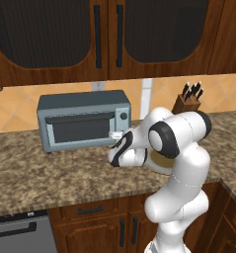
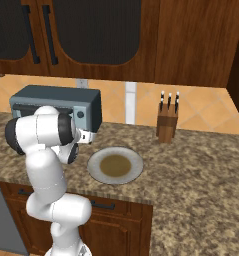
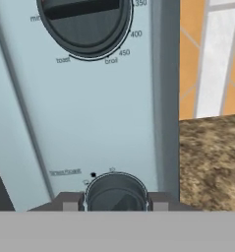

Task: Pick up the kebab skewer and baguette bread, and place them inside the toaster oven. Close the toaster oven door and start by setting the timer.

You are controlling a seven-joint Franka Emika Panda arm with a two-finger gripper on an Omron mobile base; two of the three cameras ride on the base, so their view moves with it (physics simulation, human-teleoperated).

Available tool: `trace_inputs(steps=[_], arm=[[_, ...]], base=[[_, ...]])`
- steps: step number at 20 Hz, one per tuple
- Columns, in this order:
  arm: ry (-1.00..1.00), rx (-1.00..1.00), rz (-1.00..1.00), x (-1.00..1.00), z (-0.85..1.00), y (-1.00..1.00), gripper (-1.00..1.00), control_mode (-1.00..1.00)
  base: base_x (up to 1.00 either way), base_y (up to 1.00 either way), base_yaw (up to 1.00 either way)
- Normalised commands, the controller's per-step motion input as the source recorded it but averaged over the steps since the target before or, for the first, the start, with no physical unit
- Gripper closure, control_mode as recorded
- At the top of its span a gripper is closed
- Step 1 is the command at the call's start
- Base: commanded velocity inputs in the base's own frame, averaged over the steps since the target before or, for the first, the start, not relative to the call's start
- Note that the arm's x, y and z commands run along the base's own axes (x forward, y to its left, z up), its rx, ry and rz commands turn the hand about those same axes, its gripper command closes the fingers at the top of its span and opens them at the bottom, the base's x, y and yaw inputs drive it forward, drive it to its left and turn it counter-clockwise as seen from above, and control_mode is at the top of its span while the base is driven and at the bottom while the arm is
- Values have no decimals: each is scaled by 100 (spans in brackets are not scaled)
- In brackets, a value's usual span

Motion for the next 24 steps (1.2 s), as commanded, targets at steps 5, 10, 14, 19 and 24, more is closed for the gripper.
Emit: trace_inputs(steps=[5, 10, 14, 19, 24], arm=[[-2, 0, 0, 23, -2, 0, 100, -100], [-1, 0, 0, 36, -6, 0, 100, -100], [0, 0, 0, 34, -9, 0, 100, -100], [0, 0, 0, 39, -6, 0, 100, -100], [0, 0, 0, 22, -4, 0, 100, -100]], base=[[0, 0, 0], [0, 0, 0], [0, 0, 0], [0, 0, 0], [0, 0, 0]])
